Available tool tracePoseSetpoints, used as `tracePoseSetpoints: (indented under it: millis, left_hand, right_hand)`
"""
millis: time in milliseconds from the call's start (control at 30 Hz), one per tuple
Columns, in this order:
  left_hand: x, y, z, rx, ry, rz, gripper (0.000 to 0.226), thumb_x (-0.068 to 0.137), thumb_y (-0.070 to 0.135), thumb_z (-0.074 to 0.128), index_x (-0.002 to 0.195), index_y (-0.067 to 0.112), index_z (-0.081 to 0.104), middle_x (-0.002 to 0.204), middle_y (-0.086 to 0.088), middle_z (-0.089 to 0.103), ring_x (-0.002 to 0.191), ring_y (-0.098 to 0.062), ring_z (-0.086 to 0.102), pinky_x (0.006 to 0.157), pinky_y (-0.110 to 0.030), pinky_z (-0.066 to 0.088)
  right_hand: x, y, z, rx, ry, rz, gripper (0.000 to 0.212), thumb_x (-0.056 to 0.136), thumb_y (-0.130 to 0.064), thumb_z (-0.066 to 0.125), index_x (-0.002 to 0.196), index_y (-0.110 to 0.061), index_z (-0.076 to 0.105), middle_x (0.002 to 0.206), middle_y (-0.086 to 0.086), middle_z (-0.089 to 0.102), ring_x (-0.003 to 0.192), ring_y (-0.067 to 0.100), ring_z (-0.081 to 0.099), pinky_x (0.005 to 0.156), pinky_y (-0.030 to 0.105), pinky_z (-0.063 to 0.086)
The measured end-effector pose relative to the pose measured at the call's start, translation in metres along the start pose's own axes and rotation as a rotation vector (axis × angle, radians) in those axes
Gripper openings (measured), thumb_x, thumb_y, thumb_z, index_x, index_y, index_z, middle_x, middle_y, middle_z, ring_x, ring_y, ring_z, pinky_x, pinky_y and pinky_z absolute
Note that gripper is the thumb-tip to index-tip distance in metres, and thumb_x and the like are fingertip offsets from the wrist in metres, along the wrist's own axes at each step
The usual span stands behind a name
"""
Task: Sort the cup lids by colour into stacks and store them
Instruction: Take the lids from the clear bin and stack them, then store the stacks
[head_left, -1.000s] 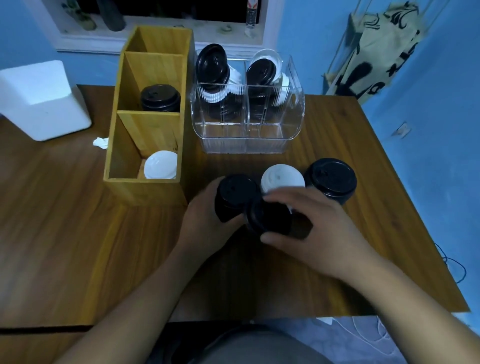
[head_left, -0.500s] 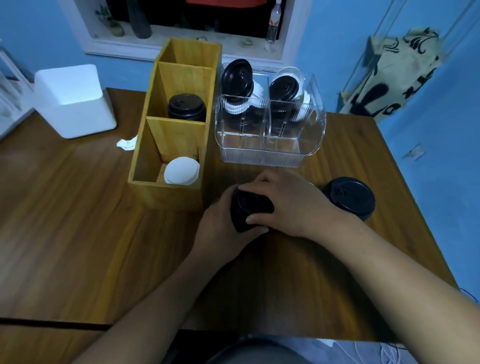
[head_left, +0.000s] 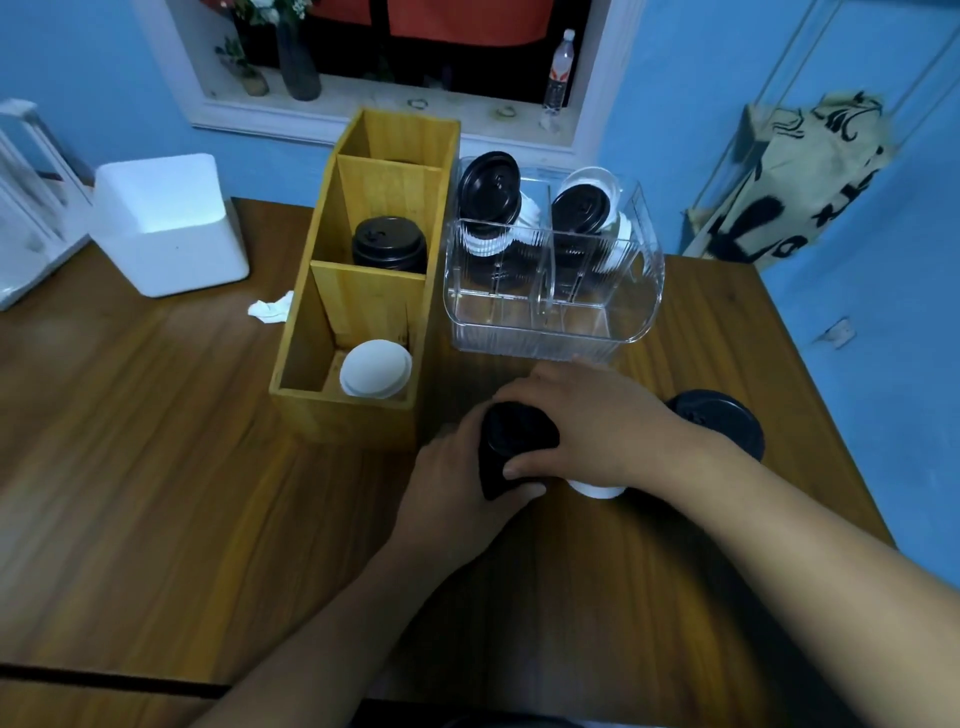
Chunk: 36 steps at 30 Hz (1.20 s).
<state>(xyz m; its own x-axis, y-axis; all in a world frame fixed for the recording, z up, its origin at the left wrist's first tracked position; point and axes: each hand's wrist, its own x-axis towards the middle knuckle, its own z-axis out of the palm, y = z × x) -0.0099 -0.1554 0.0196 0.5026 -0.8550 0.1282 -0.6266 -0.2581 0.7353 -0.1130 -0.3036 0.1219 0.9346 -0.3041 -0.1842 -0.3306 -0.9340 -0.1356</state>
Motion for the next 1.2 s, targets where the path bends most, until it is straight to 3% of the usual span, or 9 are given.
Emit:
tracePoseSetpoints:
  millis: [100, 200, 333, 433, 600, 733, 800, 1033, 1200]
  left_hand:
    - [0.001, -0.002, 0.0, 0.003, 0.009, -0.019, 0.089, 0.079, 0.063, 0.074, 0.15, 0.036, 0.029, 0.146, 0.017, 0.048, 0.127, 0.005, 0.04, 0.106, -0.024, 0.04]
    - [0.001, -0.005, 0.002, 0.014, 0.024, -0.049, 0.096, 0.08, 0.063, 0.073, 0.156, 0.034, 0.021, 0.152, 0.015, 0.042, 0.135, -0.002, 0.037, 0.108, -0.022, 0.032]
    - [0.001, -0.006, 0.003, -0.022, 0.038, -0.091, 0.099, 0.082, 0.057, 0.074, 0.158, 0.036, 0.014, 0.155, 0.017, 0.036, 0.134, 0.004, 0.032, 0.107, -0.017, 0.025]
    - [0.001, -0.006, 0.002, -0.041, 0.041, -0.109, 0.098, 0.084, 0.055, 0.074, 0.158, 0.036, 0.012, 0.155, 0.02, 0.034, 0.129, 0.011, 0.028, 0.106, -0.014, 0.023]
    - [0.002, -0.005, 0.001, -0.044, 0.026, -0.105, 0.098, 0.085, 0.058, 0.072, 0.158, 0.039, 0.01, 0.156, 0.022, 0.033, 0.127, 0.013, 0.025, 0.107, -0.014, 0.024]
    - [0.002, -0.006, 0.0, -0.048, 0.025, -0.1, 0.097, 0.085, 0.061, 0.069, 0.157, 0.042, 0.007, 0.155, 0.022, 0.032, 0.129, 0.01, 0.029, 0.106, -0.013, 0.024]
    - [0.002, -0.007, 0.001, -0.047, 0.028, -0.092, 0.096, 0.085, 0.062, 0.068, 0.156, 0.043, 0.007, 0.154, 0.022, 0.034, 0.128, 0.01, 0.03, 0.105, -0.014, 0.024]
    - [0.002, -0.009, 0.003, -0.028, 0.032, -0.099, 0.097, 0.082, 0.06, 0.073, 0.157, 0.039, 0.014, 0.155, 0.019, 0.036, 0.133, 0.006, 0.033, 0.107, -0.013, 0.025]
    - [0.004, -0.005, 0.003, -0.015, 0.034, -0.086, 0.097, 0.081, 0.053, 0.077, 0.157, 0.032, 0.021, 0.153, 0.018, 0.039, 0.125, 0.018, 0.022, 0.1, -0.002, 0.016]
  right_hand:
    - [0.009, 0.009, -0.018, 0.149, 0.048, 0.028, 0.066, 0.084, -0.078, 0.051, 0.14, -0.042, 0.049, 0.134, -0.015, 0.057, 0.118, 0.009, 0.054, 0.095, 0.034, 0.048]
    - [0.027, 0.022, -0.038, 0.246, 0.225, 0.046, 0.051, 0.088, -0.071, 0.052, 0.127, -0.039, 0.062, 0.114, -0.019, 0.066, 0.098, 0.005, 0.062, 0.086, 0.037, 0.055]
    - [0.076, 0.048, -0.059, 0.389, 0.457, 0.133, 0.022, 0.094, -0.041, 0.067, 0.113, -0.029, 0.069, 0.095, -0.013, 0.069, 0.082, 0.009, 0.063, 0.081, 0.033, 0.054]
    - [0.123, 0.071, -0.072, 0.43, 0.579, 0.226, 0.027, 0.092, -0.04, 0.067, 0.116, -0.027, 0.065, 0.098, -0.01, 0.067, 0.084, 0.016, 0.063, 0.085, 0.035, 0.052]
    - [0.185, 0.089, -0.084, 0.388, 0.569, 0.459, 0.049, 0.089, -0.059, 0.062, 0.122, -0.023, 0.063, 0.105, -0.004, 0.069, 0.101, 0.021, 0.063, 0.084, 0.033, 0.048]
    - [0.203, 0.089, -0.086, 0.364, 0.549, 0.538, 0.025, 0.088, -0.048, 0.067, 0.085, -0.023, 0.062, 0.081, -0.006, 0.06, 0.087, 0.024, 0.061, 0.069, 0.031, 0.045]
    - [0.202, 0.089, -0.087, 0.353, 0.615, 0.533, 0.026, 0.088, -0.038, 0.067, 0.074, -0.02, 0.056, 0.072, -0.007, 0.057, 0.079, 0.024, 0.06, 0.061, 0.028, 0.039]
    - [0.144, 0.078, -0.1, 0.573, 0.893, 0.407, 0.01, 0.083, -0.026, 0.066, 0.076, -0.022, 0.06, 0.063, -0.011, 0.051, 0.061, 0.002, 0.048, 0.058, 0.02, 0.038]
    - [0.029, 0.03, -0.068, 0.722, 0.886, 0.293, 0.011, 0.09, -0.014, 0.072, 0.081, -0.014, 0.065, 0.069, 0.0, 0.054, 0.064, 0.004, 0.046, 0.06, 0.011, 0.037]
